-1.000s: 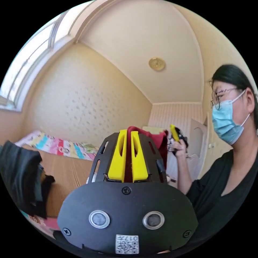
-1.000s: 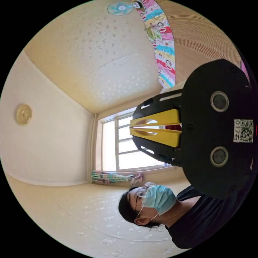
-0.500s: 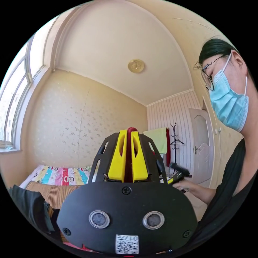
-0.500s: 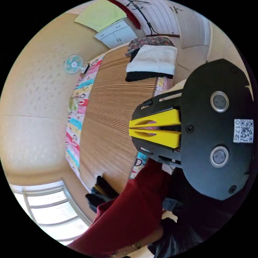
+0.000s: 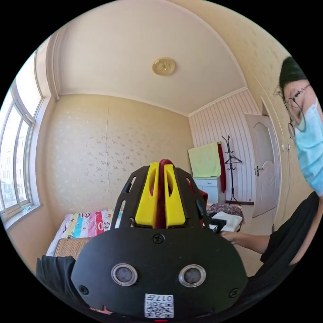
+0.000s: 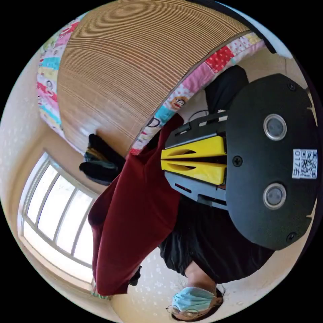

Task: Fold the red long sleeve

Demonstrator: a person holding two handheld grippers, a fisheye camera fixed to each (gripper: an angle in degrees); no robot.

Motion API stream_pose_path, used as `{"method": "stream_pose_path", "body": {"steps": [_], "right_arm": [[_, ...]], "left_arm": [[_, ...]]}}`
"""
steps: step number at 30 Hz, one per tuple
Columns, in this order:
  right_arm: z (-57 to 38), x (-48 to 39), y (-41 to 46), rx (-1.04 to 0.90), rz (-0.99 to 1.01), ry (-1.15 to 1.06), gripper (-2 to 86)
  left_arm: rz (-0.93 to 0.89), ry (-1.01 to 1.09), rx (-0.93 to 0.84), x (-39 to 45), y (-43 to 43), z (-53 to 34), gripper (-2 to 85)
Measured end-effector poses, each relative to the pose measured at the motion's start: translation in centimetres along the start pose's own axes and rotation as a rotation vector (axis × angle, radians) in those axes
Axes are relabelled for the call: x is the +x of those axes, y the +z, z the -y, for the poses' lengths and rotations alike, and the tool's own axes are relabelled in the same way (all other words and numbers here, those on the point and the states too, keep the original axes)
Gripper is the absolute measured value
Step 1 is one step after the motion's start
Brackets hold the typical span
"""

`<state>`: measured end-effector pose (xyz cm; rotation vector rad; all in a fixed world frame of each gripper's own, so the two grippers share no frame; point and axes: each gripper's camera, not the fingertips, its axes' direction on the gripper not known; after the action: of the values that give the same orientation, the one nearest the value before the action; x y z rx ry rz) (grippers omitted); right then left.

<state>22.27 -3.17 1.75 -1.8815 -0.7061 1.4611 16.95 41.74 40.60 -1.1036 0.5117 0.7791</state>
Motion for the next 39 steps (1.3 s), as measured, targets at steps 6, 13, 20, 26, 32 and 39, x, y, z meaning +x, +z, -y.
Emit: {"method": "stream_pose_path", "body": {"steps": [6, 13, 20, 26, 32, 39], "right_arm": [[-9.4, -10.3, 0.0, 0.434, -0.108, -0.218, 12.4], [-17.0, -13.5, 4.4, 0.524, -0.175, -0.156, 18.3], [-20.5, -16.7, 3.9, 0.506, -0.114, -0.243, 18.6], [-22.9, -18.3, 7.9, 0.322, -0.255, -0.146, 4.7], [-28.2, -19.3, 2.1, 0.589, -0.425, -0.027, 2.7], [-34.7, -28.0, -6.4, 1.023, -0.626, -0.086, 2.1]], "left_arm": [[0.003, -0.057, -0.037, 0.0, 2.1, 1.5, 0.3], [-0.011, -0.122, -0.090, -0.2, 3.6, 1.9, 0.2], [-0.019, -0.165, -0.108, -1.9, 3.9, 1.8, 0.4], [-0.046, -0.151, -0.109, -2.6, 3.8, 1.2, 0.8], [-0.138, -0.197, -0.092, -5.5, 3.2, 0.7, 0.8], [-0.517, -0.159, -0.086, -9.6, -0.1, -0.6, 1.0]]}}
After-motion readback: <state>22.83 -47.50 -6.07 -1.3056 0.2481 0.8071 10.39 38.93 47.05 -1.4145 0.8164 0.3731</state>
